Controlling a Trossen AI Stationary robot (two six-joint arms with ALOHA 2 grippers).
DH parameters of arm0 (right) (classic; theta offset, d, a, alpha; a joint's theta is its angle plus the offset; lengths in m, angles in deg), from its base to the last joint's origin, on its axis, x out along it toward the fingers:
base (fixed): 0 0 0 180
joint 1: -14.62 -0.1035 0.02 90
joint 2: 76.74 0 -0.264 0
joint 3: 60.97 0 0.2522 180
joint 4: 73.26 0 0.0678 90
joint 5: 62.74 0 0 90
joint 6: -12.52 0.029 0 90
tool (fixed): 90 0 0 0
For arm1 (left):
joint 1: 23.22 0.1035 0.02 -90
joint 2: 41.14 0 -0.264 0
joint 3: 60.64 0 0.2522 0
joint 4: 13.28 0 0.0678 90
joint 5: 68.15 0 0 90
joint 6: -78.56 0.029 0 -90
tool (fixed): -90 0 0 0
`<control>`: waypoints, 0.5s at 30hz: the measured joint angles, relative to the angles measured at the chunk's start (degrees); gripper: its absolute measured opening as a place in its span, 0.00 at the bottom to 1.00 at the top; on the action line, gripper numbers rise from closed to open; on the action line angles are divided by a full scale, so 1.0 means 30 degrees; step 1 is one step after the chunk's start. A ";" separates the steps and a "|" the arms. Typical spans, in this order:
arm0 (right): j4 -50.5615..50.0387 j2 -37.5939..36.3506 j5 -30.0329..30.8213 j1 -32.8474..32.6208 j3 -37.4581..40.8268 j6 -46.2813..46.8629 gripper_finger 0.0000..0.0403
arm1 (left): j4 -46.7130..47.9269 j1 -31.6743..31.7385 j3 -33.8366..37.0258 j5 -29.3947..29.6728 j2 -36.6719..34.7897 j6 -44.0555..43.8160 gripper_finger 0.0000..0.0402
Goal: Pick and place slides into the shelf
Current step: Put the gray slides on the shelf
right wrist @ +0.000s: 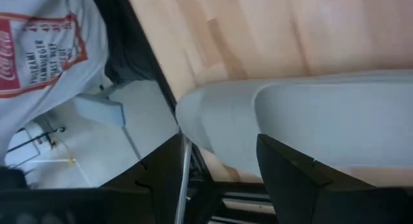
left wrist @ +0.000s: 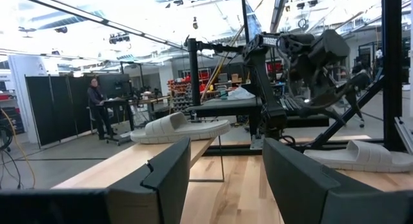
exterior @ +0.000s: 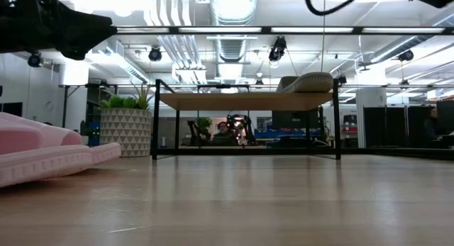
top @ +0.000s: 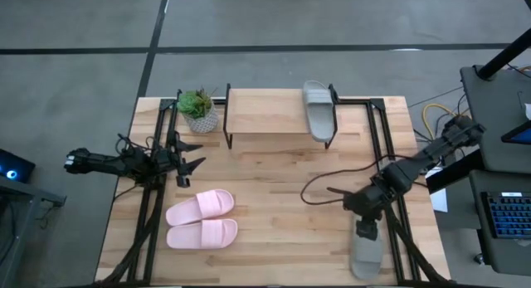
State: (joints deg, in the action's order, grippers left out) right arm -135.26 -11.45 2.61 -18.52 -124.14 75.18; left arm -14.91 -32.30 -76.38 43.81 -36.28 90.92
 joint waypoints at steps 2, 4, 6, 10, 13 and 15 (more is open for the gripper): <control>0.1236 -0.0150 0.0000 -0.0428 0.0685 0.0181 0.46 | 0.0060 0.0000 0.0020 0.0001 0.0040 -0.0004 0.45; 0.2876 -0.0154 0.0002 -0.0731 0.1350 0.0442 0.46 | -0.0005 0.0000 0.0029 0.0003 0.0038 0.0008 0.45; 0.4120 0.0027 0.0024 -0.1054 0.1909 0.0559 0.46 | -0.0105 0.0000 0.0029 0.0006 0.0038 0.0008 0.45; 0.4305 0.0918 -0.0042 -0.1464 0.2597 0.0777 0.48 | -0.0145 0.0000 0.0029 0.0371 0.0038 0.0012 0.45; 0.4280 0.1521 -0.0731 -0.1544 0.2908 0.0837 0.50 | -0.0169 0.0002 0.0024 0.0859 0.0002 0.0015 0.45; 0.4266 0.1820 -0.0780 -0.1577 0.2951 0.0724 0.51 | -0.0159 0.0007 0.0026 0.0906 0.0002 0.0015 0.45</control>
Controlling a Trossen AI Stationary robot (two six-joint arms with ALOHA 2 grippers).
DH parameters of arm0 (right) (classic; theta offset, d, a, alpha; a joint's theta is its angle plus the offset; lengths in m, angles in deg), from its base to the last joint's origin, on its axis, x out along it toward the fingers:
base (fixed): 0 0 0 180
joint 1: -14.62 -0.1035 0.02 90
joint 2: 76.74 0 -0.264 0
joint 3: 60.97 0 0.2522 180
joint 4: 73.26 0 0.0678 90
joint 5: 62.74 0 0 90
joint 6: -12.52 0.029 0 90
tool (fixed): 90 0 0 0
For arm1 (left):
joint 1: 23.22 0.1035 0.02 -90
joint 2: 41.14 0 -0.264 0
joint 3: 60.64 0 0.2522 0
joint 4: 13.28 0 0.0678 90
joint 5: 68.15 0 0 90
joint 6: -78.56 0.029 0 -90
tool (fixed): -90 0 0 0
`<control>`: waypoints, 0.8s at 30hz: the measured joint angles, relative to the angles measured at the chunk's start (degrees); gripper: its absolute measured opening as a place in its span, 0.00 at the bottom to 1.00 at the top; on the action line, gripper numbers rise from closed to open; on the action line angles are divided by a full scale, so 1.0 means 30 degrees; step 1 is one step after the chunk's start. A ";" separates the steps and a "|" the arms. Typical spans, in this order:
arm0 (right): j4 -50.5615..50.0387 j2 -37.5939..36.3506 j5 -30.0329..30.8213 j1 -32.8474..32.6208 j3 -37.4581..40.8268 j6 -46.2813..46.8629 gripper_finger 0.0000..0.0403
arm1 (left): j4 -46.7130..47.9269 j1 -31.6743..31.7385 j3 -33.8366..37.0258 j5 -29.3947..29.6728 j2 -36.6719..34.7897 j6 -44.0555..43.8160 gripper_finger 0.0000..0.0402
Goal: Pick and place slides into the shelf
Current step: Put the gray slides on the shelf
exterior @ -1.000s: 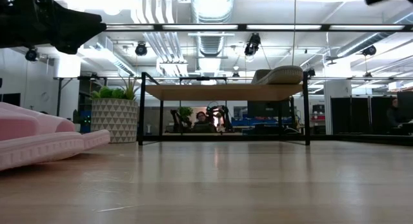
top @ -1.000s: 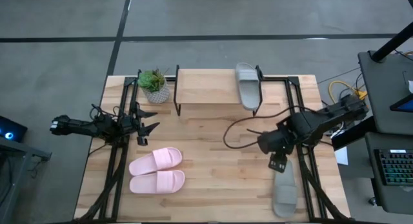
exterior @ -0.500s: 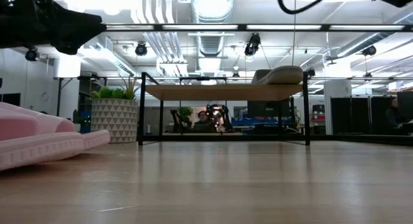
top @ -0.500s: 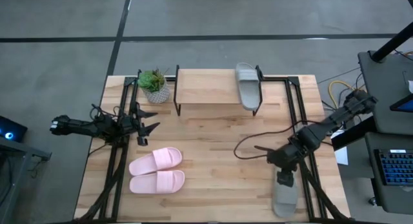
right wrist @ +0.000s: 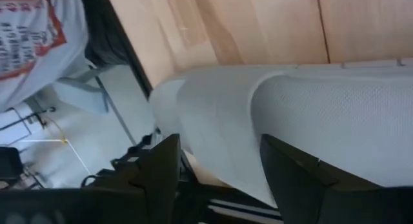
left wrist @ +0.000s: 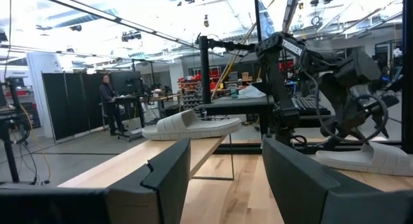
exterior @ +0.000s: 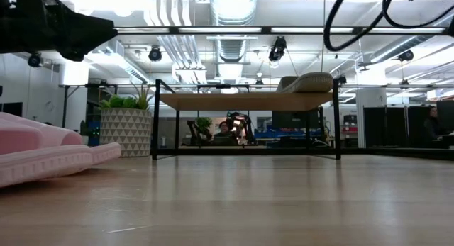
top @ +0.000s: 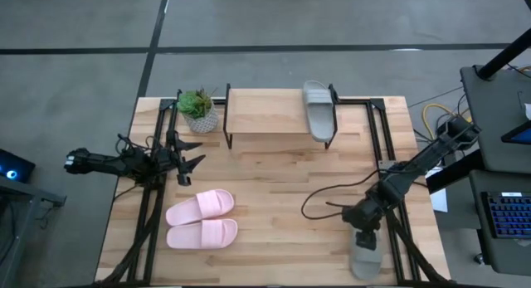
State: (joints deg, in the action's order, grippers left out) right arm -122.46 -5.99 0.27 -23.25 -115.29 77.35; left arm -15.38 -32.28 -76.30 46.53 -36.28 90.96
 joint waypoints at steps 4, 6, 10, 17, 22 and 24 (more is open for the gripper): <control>0.0065 0.0522 0.0005 0.0000 0.0044 -0.0427 0.51 | 0.0011 -0.0007 0.0004 0.0033 0.0000 -0.0008 0.45; 0.0109 0.0696 0.0000 -0.0004 0.0051 -0.0672 0.51 | 0.0004 -0.0007 -0.0004 0.0039 0.0000 -0.0015 0.45; 0.0210 0.1124 -0.0101 0.0000 0.0077 -0.1121 0.51 | 0.0004 -0.0004 -0.0004 0.0040 0.0000 0.0000 0.45; 0.0754 0.2085 -0.1368 0.0000 0.0095 -0.1352 0.51 | 0.0018 0.0000 -0.0004 0.0040 0.0000 0.0001 0.45; 0.1371 0.3129 -0.2180 0.0000 0.0095 -0.2171 0.50 | 0.0069 0.0000 -0.0004 0.0047 0.0000 0.0007 0.45; 0.1744 0.3543 -0.2495 0.0000 0.0095 -0.2507 0.50 | 0.0069 -0.0006 -0.0004 0.0041 0.0000 0.0007 0.45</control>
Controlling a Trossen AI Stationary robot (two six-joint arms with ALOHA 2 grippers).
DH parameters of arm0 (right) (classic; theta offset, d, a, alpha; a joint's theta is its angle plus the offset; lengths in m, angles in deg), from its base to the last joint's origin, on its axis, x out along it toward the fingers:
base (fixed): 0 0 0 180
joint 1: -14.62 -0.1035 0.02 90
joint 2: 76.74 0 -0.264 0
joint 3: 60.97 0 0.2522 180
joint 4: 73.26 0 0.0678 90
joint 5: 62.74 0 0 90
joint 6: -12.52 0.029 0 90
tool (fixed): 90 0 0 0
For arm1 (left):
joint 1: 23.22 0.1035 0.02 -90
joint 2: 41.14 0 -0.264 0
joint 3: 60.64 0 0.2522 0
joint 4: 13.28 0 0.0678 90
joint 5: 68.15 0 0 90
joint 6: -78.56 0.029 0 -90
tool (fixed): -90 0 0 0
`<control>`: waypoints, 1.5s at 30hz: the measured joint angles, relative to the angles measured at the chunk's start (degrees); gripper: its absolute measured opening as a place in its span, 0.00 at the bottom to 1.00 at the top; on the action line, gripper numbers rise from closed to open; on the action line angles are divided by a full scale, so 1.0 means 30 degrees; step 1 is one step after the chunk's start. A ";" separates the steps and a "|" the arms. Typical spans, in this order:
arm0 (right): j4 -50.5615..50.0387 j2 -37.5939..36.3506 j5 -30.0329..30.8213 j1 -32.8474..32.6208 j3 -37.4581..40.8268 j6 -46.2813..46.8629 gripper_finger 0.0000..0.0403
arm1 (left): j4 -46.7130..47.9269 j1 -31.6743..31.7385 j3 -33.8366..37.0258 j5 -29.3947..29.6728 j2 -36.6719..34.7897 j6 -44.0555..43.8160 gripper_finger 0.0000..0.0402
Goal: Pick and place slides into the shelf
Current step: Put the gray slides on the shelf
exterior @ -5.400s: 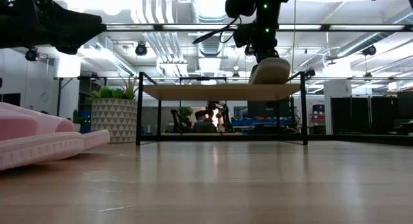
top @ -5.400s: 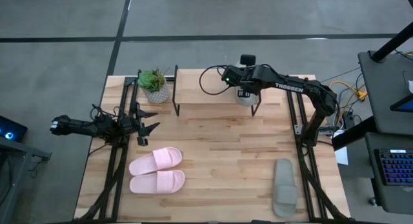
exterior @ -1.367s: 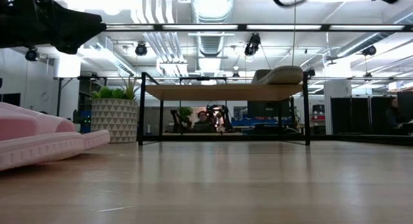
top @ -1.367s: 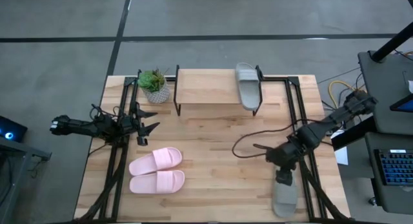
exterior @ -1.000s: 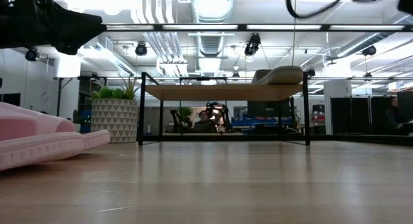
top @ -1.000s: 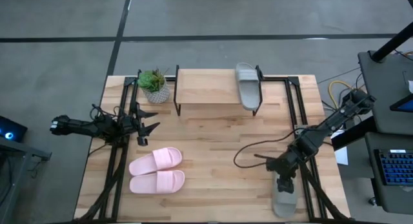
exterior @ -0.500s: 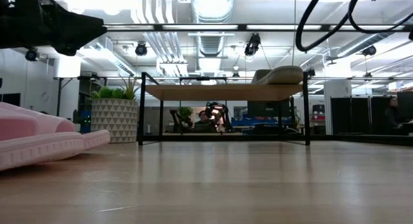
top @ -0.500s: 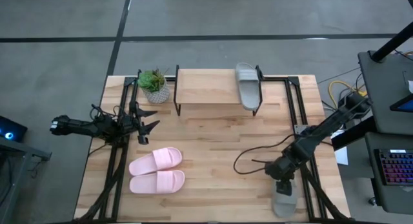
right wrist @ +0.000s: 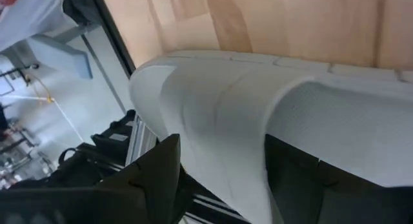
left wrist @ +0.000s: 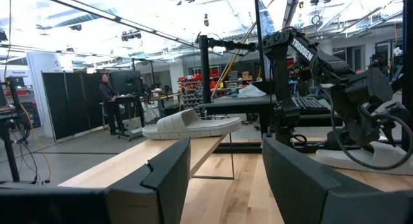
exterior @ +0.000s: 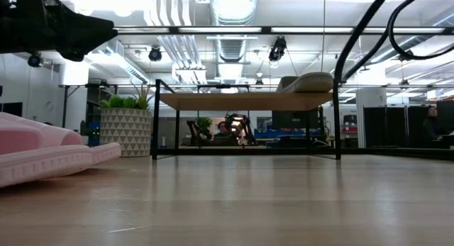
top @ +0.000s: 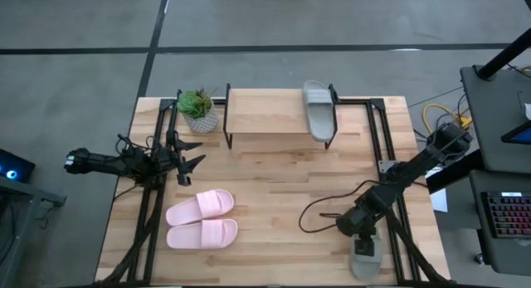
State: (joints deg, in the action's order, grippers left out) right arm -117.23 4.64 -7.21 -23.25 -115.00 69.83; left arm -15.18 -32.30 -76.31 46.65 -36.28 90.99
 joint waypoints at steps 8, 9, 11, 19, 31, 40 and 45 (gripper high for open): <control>0.0332 0.0678 -0.0295 0.0000 0.0000 -0.0339 0.41 | -0.0019 0.0006 -0.0015 0.0006 -0.0007 0.0000 0.45; 0.0343 0.0653 -0.0327 0.0000 0.0000 -0.0339 0.38 | -0.0054 0.0005 -0.0015 0.0006 -0.0007 0.0000 0.45; 0.0448 0.0586 -0.0518 0.0000 0.0000 -0.0333 0.30 | -0.0058 0.0006 -0.0022 0.0006 -0.0007 0.0007 0.45; 0.1246 0.0495 -0.0700 0.0000 0.0000 -0.0339 0.04 | -0.0029 0.0006 -0.0022 0.0014 -0.0007 0.0007 0.45; 0.1625 -0.1369 0.5102 0.0044 -0.1715 -0.0779 0.02 | -0.0029 -0.0001 -0.0022 -0.0001 -0.0007 0.0007 0.45; -0.0872 -0.2367 1.4593 -0.0359 -0.4689 -0.5134 0.02 | -0.0007 -0.0001 -0.0022 -0.0088 0.0029 -0.0022 0.45; -0.1175 -0.1789 2.2048 -0.0837 -0.5925 -0.7205 0.02 | -0.0090 -0.0001 -0.0022 -0.0135 0.0000 -0.0029 0.45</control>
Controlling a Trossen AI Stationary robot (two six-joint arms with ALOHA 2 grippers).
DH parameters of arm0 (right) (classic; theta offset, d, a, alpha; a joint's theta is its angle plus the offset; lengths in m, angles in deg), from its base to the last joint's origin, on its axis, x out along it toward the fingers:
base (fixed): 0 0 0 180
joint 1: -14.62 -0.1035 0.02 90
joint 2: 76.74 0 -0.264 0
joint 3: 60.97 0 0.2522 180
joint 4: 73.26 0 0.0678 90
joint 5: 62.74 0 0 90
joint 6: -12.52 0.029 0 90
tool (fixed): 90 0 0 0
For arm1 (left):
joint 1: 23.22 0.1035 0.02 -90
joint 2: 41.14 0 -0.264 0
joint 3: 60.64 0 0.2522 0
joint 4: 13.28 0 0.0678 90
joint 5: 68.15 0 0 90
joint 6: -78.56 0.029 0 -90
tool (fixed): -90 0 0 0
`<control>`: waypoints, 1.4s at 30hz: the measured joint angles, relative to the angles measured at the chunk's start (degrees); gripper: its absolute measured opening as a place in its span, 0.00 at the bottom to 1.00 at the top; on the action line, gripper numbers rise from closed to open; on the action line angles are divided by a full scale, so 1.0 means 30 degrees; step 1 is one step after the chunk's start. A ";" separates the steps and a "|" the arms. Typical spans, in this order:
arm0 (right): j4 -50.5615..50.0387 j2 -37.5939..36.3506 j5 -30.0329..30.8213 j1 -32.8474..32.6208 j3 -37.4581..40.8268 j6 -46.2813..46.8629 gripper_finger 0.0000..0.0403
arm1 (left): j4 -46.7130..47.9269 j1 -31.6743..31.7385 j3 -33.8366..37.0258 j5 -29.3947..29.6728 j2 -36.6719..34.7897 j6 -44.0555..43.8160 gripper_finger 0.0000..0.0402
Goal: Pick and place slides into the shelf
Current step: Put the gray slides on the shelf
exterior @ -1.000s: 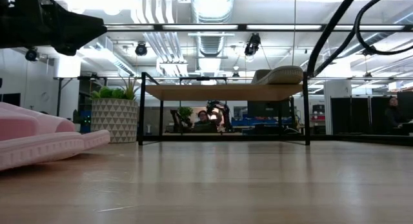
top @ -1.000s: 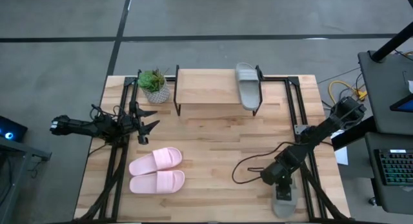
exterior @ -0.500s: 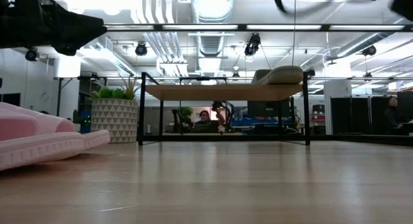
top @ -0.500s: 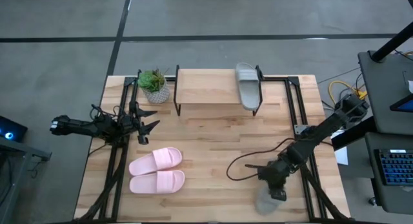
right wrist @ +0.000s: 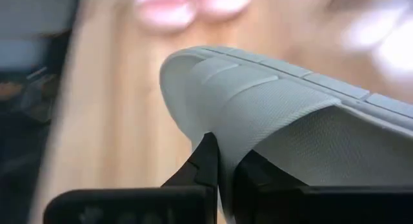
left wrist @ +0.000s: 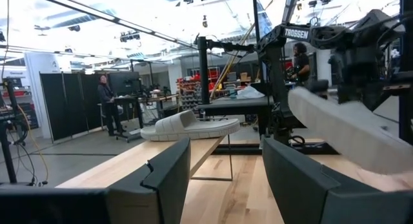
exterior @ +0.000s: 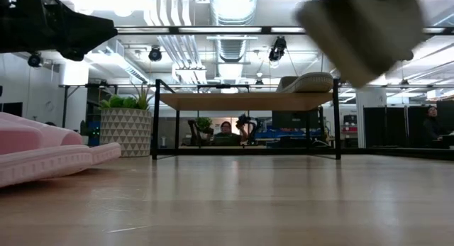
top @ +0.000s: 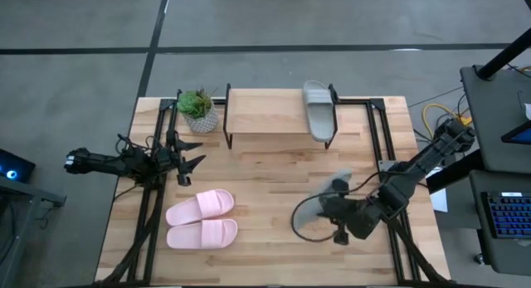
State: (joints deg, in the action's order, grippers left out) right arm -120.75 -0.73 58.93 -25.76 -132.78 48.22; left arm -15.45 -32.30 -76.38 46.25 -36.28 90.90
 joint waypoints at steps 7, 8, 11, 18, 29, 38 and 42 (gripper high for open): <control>0.0289 0.1380 1.0951 -0.0234 -0.0942 -0.1357 0.02 | -0.0500 0.0000 0.0000 -0.0614 0.0260 -0.0043 0.45; 0.0372 0.1643 1.2410 -0.0191 -0.0967 -0.1702 0.02 | -0.0967 0.0000 0.0000 -0.1135 0.0464 -0.0051 0.45; 0.0461 0.2189 1.4756 0.0203 -0.1265 -0.2714 0.02 | -0.2677 -0.0007 0.0000 -0.2480 0.1294 -0.0197 0.46; 0.0453 0.2336 1.4129 0.1618 -0.2362 -0.3417 0.02 | -0.4623 0.0022 -0.0627 -0.2913 0.4390 -0.1130 0.64; 0.3667 0.2343 1.3182 0.3262 -0.3682 -0.7563 0.02 | -1.0637 0.0022 -0.2705 -0.4204 1.1833 0.1475 0.67; 0.8520 0.2336 1.0814 0.4240 -0.3823 -1.2871 0.02 | -1.0330 0.0161 -0.7437 -0.4055 1.7590 0.3592 0.66; 0.8500 0.2336 1.0770 0.4222 -0.3823 -1.3098 0.02 | -1.0447 0.0305 -0.8402 -0.4046 1.8877 0.3651 0.66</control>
State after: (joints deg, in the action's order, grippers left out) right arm -95.26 6.28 91.24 -13.10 -144.25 8.93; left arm -46.79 -31.39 -101.58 34.11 20.35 101.85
